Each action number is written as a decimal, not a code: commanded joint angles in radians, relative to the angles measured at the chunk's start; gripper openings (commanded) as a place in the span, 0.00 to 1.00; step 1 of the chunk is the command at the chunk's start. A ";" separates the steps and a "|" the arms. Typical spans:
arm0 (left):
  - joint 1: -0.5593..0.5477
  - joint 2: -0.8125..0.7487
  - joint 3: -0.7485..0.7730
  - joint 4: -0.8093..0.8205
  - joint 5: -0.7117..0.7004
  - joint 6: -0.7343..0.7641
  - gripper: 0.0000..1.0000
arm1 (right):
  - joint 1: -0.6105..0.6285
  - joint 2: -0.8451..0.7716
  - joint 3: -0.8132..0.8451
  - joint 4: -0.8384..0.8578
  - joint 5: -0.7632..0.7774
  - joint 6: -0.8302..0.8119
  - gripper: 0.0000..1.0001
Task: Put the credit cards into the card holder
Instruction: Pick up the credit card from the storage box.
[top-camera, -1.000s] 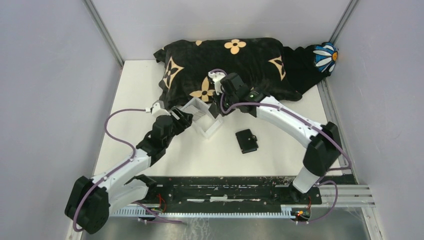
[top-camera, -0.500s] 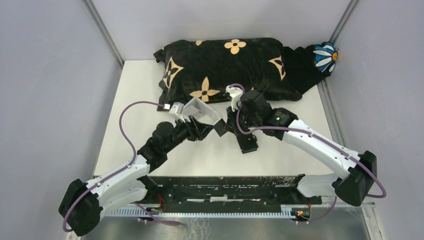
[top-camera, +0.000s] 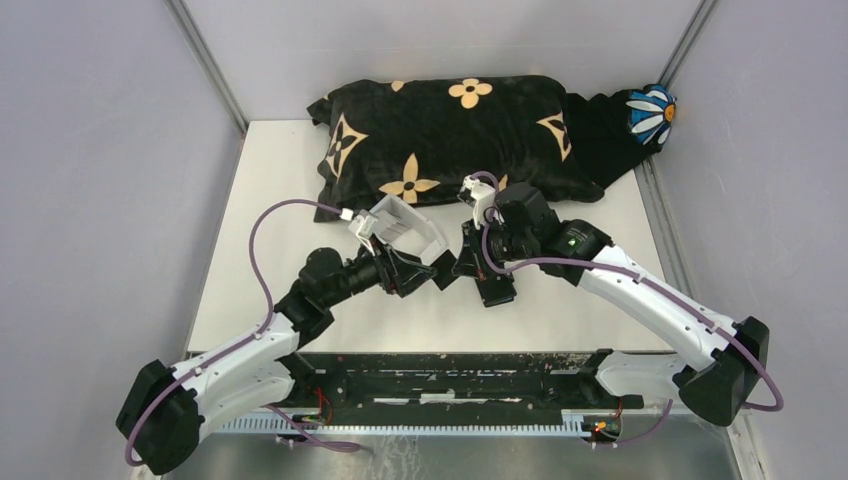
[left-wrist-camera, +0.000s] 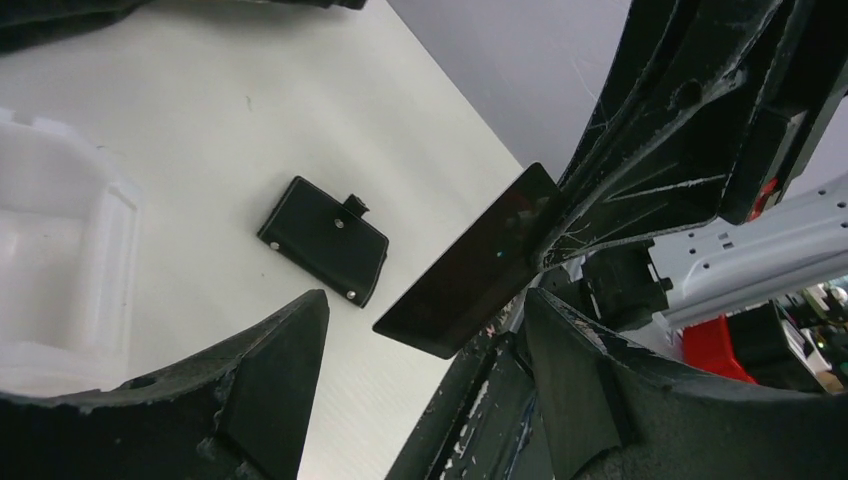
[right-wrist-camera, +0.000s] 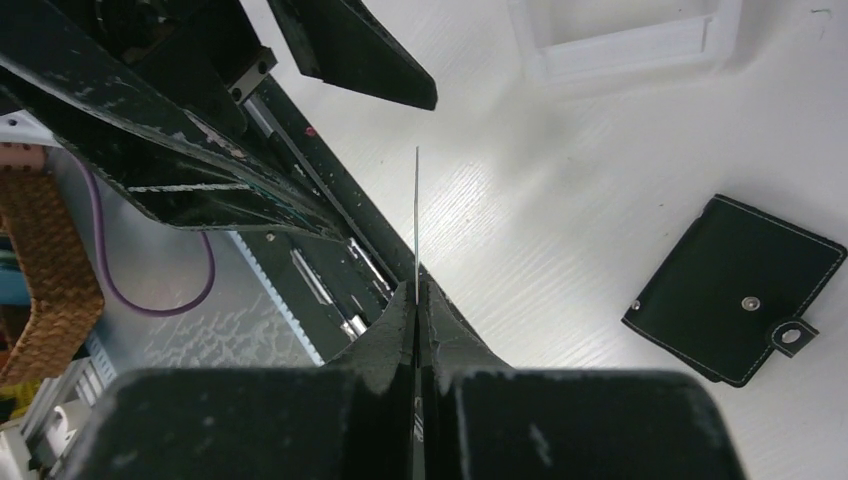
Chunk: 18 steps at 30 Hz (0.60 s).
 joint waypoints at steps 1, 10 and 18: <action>-0.004 0.055 -0.004 0.155 0.154 0.054 0.79 | -0.031 -0.040 -0.009 0.009 -0.093 0.023 0.01; -0.012 0.148 0.009 0.259 0.291 0.065 0.74 | -0.054 -0.009 -0.043 0.038 -0.196 0.049 0.01; -0.023 0.203 0.005 0.295 0.355 0.080 0.56 | -0.088 0.025 -0.050 0.063 -0.264 0.062 0.01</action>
